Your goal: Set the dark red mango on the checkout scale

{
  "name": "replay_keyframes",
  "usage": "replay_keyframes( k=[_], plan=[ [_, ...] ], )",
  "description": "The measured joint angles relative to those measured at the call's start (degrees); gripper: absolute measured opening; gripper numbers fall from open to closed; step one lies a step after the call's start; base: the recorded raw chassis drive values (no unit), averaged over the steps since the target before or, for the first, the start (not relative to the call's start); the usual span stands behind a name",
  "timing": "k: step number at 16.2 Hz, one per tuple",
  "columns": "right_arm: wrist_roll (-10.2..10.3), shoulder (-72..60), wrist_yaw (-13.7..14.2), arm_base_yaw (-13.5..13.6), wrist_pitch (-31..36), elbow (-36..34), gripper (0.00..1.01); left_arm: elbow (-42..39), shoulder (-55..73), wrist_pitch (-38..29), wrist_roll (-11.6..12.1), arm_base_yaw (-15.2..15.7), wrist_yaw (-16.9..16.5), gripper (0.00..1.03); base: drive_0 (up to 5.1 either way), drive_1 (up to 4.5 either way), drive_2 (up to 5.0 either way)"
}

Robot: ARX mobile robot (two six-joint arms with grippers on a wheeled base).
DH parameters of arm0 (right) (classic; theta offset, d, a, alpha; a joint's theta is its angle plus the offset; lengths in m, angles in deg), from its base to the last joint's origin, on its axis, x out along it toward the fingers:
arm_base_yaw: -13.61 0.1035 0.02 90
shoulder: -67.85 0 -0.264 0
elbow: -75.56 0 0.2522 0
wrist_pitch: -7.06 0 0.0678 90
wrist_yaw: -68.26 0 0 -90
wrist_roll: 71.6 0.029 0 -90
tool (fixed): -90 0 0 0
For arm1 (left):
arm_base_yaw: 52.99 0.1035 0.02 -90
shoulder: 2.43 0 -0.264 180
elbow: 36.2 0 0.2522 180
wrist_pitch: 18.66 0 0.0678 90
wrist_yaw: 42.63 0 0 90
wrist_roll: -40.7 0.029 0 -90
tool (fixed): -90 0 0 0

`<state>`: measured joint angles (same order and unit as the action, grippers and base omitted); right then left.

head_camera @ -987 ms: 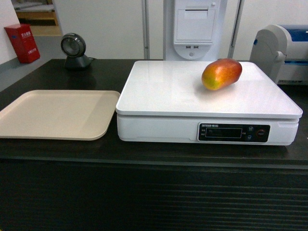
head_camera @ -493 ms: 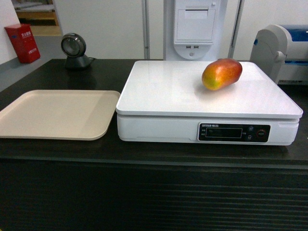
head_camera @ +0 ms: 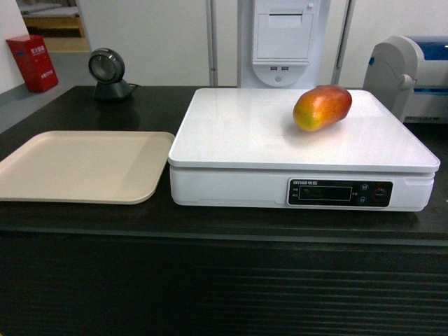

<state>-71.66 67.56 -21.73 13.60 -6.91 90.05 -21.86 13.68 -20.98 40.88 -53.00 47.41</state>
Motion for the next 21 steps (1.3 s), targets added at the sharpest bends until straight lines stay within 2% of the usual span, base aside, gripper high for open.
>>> replay_keyframes(
  k=[6,8,9,13,15,21],
  plan=[
    [0.0,0.0,0.0,0.0,0.0,0.0,0.98,0.0,-6.2,6.1,0.0,0.0,0.0,0.02,0.0,0.0,0.0],
    [0.0,0.0,0.0,0.0,0.0,0.0,0.98,0.0,-14.9,16.8,0.0,0.0,0.0,0.02,0.0,0.0,0.0],
    [0.0,0.0,0.0,0.0,0.0,0.0,0.98,0.3,-15.6,15.2,0.0,0.0,0.0,0.02,0.0,0.0,0.0],
    [0.0,0.0,0.0,0.0,0.0,0.0,0.98,0.0,-15.6,16.3,0.0,0.0,0.0,0.02,0.0,0.0,0.0],
    [0.0,0.0,0.0,0.0,0.0,0.0,0.98,0.0,-15.6,16.3,-0.1,0.0,0.0,0.2,0.0,0.0,0.0],
    [0.0,0.0,0.0,0.0,0.0,0.0,0.98,0.0,-15.6,16.3,-0.1,0.0,0.0,0.94,0.0,0.0,0.0]
  ],
)
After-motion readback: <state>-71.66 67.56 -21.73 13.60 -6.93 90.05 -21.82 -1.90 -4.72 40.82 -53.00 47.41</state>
